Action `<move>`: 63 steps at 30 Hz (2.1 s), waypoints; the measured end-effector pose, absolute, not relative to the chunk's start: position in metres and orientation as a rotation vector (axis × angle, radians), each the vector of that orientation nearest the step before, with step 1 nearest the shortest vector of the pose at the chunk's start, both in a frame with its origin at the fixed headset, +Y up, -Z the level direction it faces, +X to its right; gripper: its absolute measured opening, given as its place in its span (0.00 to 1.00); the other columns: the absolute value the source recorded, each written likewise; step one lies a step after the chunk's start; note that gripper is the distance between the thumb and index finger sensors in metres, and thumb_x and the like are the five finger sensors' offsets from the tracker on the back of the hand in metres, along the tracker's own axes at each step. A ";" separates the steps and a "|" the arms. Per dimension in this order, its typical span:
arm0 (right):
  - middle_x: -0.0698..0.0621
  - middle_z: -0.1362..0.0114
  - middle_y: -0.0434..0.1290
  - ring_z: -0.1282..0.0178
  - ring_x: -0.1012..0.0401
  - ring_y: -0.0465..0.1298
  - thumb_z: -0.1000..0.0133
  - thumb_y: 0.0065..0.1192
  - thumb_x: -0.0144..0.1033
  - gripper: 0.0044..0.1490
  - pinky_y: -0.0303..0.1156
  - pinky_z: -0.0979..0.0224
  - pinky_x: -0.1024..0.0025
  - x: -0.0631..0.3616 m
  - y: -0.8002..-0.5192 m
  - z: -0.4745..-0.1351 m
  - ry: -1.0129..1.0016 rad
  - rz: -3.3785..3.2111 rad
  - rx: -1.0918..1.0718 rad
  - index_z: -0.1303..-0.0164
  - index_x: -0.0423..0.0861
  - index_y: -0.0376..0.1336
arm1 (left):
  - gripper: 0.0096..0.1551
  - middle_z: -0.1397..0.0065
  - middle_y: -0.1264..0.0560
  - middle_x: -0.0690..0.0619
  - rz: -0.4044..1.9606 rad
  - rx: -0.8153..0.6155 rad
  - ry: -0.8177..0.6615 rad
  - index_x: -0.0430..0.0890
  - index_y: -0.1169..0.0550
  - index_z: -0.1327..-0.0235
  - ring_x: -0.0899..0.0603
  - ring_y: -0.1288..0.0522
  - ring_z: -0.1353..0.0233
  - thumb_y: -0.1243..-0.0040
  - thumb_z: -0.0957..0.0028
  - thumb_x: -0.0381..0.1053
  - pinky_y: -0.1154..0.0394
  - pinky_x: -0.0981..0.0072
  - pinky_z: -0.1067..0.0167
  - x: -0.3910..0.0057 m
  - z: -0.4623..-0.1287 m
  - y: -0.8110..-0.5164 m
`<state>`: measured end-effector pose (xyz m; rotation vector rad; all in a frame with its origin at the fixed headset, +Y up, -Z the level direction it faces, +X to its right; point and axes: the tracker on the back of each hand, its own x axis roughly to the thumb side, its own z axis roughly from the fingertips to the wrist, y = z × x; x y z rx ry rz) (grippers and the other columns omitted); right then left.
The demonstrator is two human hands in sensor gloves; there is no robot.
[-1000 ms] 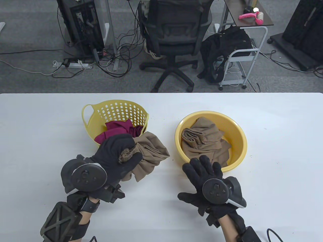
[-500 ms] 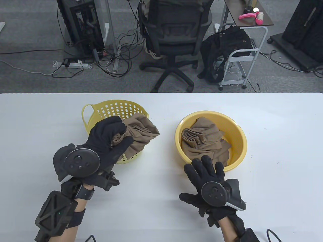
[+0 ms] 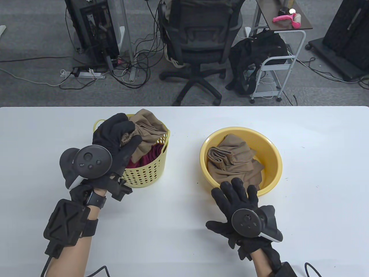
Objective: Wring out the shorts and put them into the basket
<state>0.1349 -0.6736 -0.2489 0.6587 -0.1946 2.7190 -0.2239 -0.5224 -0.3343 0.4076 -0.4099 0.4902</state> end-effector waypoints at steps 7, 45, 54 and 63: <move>0.34 0.15 0.50 0.16 0.33 0.43 0.52 0.67 0.72 0.63 0.39 0.27 0.22 0.136 -0.673 -0.249 -0.196 2.715 0.659 0.17 0.44 0.50 | 0.24 0.14 0.45 0.46 0.527 0.289 -0.324 0.61 0.41 0.31 0.30 0.39 0.17 0.47 0.37 0.56 0.48 0.29 0.27 -0.221 -0.358 -0.551; 0.34 0.16 0.51 0.17 0.32 0.44 0.52 0.67 0.72 0.62 0.39 0.28 0.22 0.137 -0.672 -0.248 -0.169 2.712 0.658 0.17 0.44 0.51 | 0.32 0.11 0.44 0.35 0.004 -0.159 -0.200 0.50 0.32 0.20 0.19 0.51 0.16 0.53 0.36 0.61 0.61 0.18 0.36 -0.215 -0.395 -0.609; 0.34 0.16 0.51 0.17 0.32 0.44 0.52 0.67 0.72 0.62 0.40 0.28 0.22 0.137 -0.673 -0.248 -0.158 2.714 0.660 0.17 0.44 0.51 | 0.35 0.10 0.47 0.33 0.018 -0.090 -0.222 0.52 0.37 0.19 0.19 0.52 0.16 0.51 0.37 0.63 0.61 0.18 0.35 -0.215 -0.385 -0.595; 0.34 0.16 0.51 0.17 0.32 0.45 0.52 0.67 0.72 0.62 0.40 0.28 0.22 0.135 -0.674 -0.248 -0.141 2.717 0.671 0.17 0.44 0.51 | 0.37 0.10 0.47 0.32 0.033 0.010 -0.378 0.51 0.38 0.18 0.19 0.52 0.16 0.49 0.37 0.63 0.60 0.18 0.35 -0.200 -0.339 -0.565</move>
